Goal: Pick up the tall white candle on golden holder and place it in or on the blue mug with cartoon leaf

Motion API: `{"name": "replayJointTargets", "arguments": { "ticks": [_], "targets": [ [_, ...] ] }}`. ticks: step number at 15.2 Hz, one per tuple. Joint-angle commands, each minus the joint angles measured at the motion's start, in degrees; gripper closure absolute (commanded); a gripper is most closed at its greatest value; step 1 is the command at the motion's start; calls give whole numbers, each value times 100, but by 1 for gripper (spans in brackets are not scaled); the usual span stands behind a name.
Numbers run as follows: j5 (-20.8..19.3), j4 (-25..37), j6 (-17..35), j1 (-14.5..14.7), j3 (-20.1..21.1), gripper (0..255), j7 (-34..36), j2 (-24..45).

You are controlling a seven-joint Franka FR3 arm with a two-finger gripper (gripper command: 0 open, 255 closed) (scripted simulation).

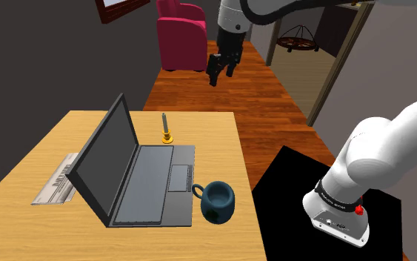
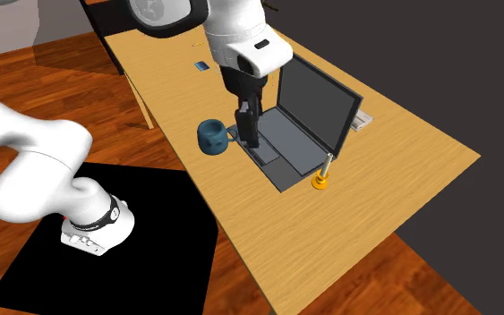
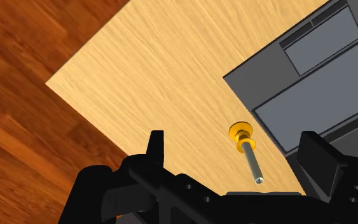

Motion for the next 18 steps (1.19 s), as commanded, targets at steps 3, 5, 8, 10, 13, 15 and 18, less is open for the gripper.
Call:
{"name": "replayJointTargets", "arguments": {
  "ticks": [3,5,8,10,13,15,18],
  "targets": [
    [-85,461,310,11,162,0,162,915],
    [-151,736,411,25,230,0,246,1365],
    [-273,1203,515,61,317,0,376,2051],
    [-366,1551,551,97,364,0,463,2515],
    [-514,2134,555,178,409,0,586,3223],
    [-613,2568,521,247,424,0,658,3705],
    [-752,3300,413,376,427,0,745,4448]
  ]
}}
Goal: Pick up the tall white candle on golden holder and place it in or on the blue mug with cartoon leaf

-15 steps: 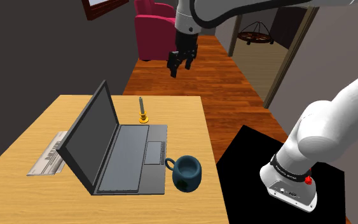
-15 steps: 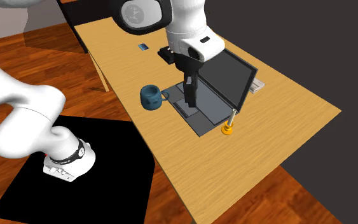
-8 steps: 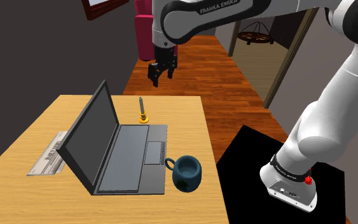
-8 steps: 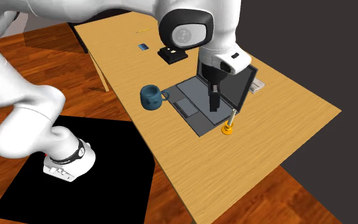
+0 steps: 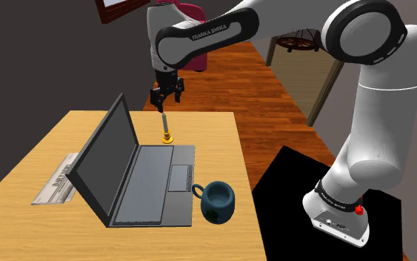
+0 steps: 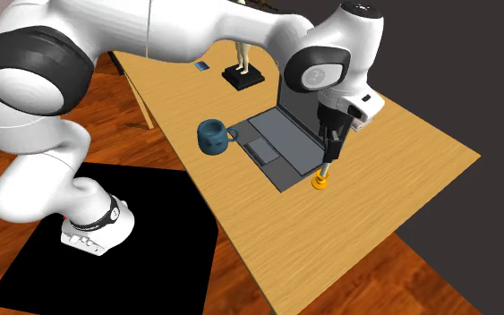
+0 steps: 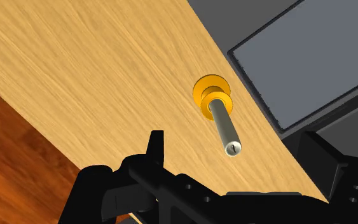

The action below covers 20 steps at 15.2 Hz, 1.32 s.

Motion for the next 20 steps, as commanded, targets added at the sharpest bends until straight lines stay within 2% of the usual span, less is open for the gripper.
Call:
{"name": "replayJointTargets", "arguments": {
  "ticks": [1,2,10,17,18,20],
  "targets": [
    [-85,512,-106,92,-2,0,51,485],
    [-111,692,-145,126,-7,0,63,651],
    [-163,388,344,133,-37,0,98,839],
    [-164,389,343,133,-37,0,98,840],
    [-164,389,343,133,-37,255,98,840],
    [-164,389,343,133,-37,255,99,840]
  ]
}}
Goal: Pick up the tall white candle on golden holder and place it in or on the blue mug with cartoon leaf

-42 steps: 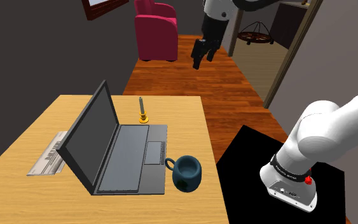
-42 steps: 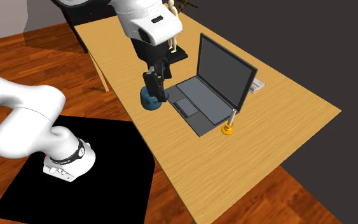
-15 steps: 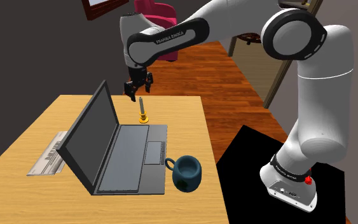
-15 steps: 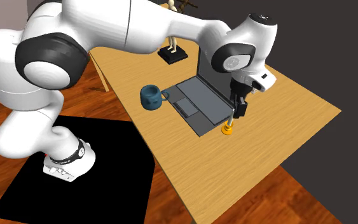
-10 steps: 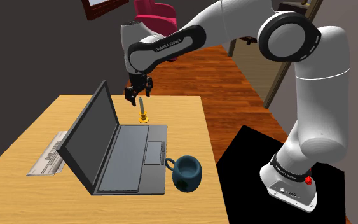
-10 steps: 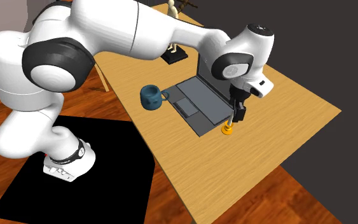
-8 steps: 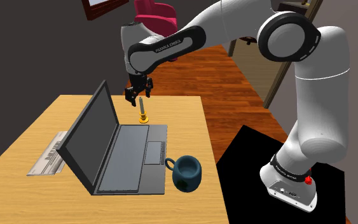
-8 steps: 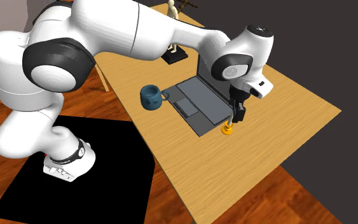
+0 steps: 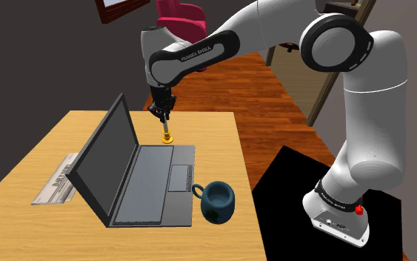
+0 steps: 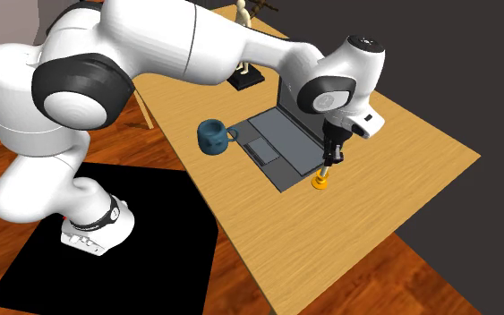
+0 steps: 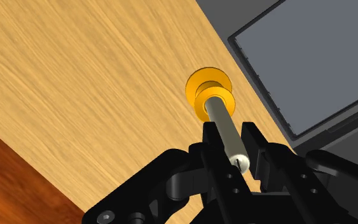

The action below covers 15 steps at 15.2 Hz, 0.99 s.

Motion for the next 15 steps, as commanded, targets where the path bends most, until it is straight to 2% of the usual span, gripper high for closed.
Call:
{"name": "replayJointTargets", "arguments": {
  "ticks": [1,7,15],
  "targets": [
    [0,0,0,0,0,255,0,0],
    [0,0,0,0,0,255,0,0],
    [52,372,-534,0,26,255,-39,-166]
  ]
}}
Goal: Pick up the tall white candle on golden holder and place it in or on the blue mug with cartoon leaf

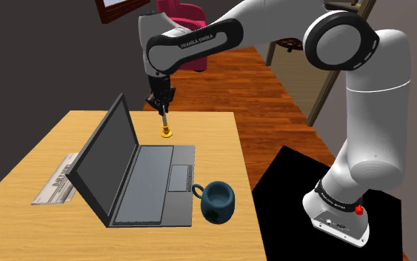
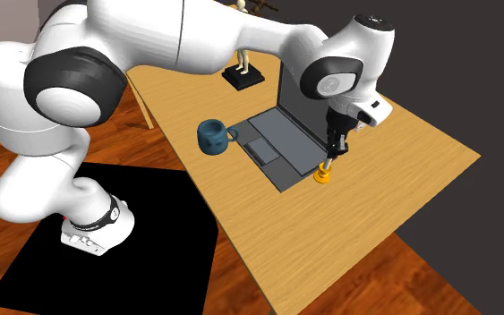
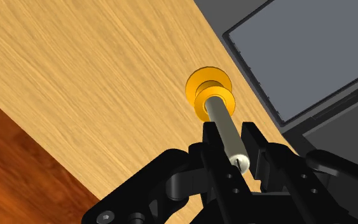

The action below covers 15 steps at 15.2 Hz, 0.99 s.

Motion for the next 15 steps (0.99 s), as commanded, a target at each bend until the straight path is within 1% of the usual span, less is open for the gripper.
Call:
{"name": "replayJointTargets", "arguments": {
  "ticks": [1,15],
  "targets": [
    [11,97,-135,6,8,255,-1,-37],
    [47,1068,-1176,50,33,255,-46,-111]
  ]
}}
